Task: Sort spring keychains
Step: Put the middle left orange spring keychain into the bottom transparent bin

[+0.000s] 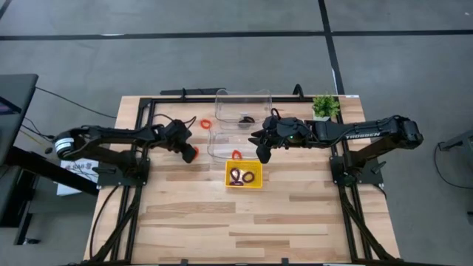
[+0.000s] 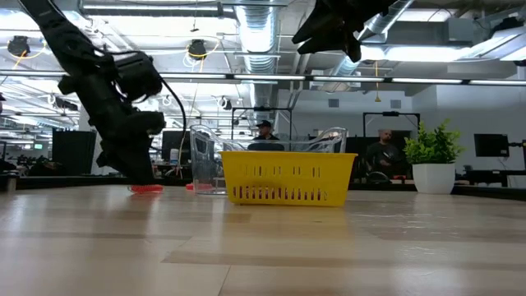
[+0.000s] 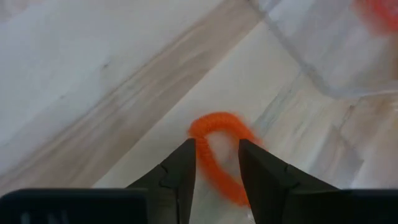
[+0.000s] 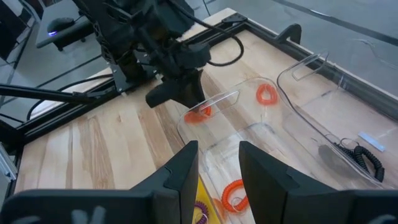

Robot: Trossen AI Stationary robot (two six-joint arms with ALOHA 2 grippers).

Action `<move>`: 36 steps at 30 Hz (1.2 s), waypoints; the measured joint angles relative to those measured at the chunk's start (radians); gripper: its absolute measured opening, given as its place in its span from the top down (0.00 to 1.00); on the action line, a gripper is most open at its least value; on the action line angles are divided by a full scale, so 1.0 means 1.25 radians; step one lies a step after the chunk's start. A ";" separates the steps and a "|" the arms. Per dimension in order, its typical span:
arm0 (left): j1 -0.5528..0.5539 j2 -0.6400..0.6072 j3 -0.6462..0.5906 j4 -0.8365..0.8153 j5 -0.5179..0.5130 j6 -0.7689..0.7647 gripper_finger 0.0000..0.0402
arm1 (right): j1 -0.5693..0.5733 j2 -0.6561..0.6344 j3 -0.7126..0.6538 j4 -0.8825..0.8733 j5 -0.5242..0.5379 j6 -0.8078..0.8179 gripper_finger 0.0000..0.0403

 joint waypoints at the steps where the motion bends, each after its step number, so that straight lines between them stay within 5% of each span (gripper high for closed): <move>1: 0.000 0.022 0.000 0.005 0.001 0.000 0.71 | 0.000 0.000 0.000 0.000 0.000 0.000 0.74; 12: 0.000 0.103 0.006 0.044 -0.001 0.010 0.72 | 0.000 0.000 0.000 -0.003 0.000 0.000 0.74; 20: -0.004 0.097 0.003 0.039 -0.004 0.044 0.95 | 0.000 0.000 0.000 -0.003 0.000 0.000 0.74; 24: -0.004 0.095 0.002 0.042 0.002 0.043 0.95 | 0.000 0.000 0.000 -0.003 0.000 0.000 0.74; 36: -0.006 -0.108 -0.004 0.025 0.025 0.031 0.97 | 0.000 0.000 0.000 -0.003 0.000 0.001 0.74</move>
